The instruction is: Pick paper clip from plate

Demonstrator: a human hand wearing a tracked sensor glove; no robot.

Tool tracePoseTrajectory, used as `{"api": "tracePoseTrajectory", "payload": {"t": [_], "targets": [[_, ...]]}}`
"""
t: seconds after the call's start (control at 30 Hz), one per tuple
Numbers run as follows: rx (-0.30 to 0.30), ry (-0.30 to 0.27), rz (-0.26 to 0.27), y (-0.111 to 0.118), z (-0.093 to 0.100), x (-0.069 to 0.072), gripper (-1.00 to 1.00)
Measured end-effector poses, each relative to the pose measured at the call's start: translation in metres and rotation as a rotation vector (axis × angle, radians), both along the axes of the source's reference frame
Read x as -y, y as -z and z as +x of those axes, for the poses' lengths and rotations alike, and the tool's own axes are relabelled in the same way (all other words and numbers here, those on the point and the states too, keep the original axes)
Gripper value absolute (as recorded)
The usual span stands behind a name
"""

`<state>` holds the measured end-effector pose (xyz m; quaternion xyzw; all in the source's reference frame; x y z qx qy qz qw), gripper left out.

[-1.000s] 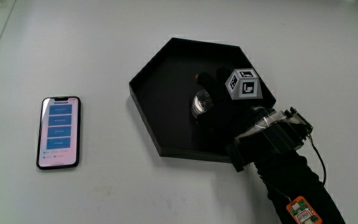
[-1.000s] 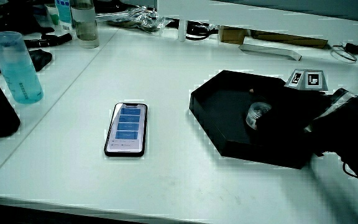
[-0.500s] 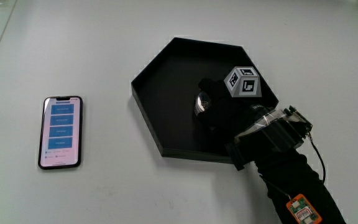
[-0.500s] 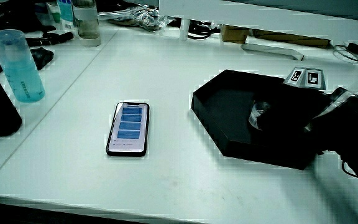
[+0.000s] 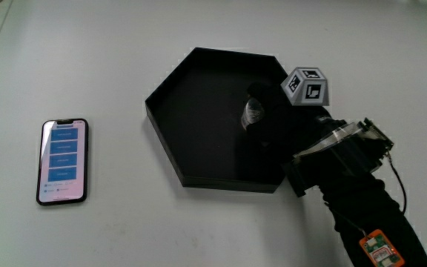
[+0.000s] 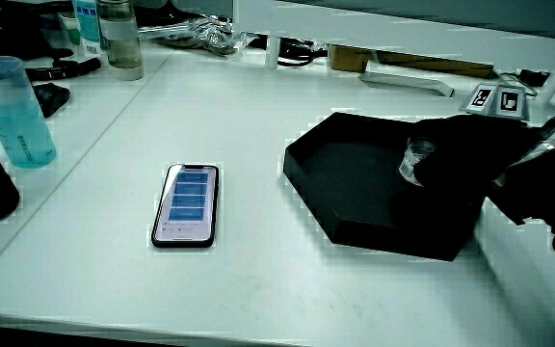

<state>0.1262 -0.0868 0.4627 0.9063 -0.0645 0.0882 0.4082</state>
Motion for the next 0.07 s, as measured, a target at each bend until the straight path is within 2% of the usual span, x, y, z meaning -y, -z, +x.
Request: {"api": "tracePoseTrajectory", "payload": {"t": [0.03, 0.07], "targets": [[-0.019, -0.001, -0.005, -0.0006, 0.0048, 0.0018, 1.0], [-0.011, -0.004, -0.021, -0.0016, 0.0106, 0.0034, 1.0]]}}
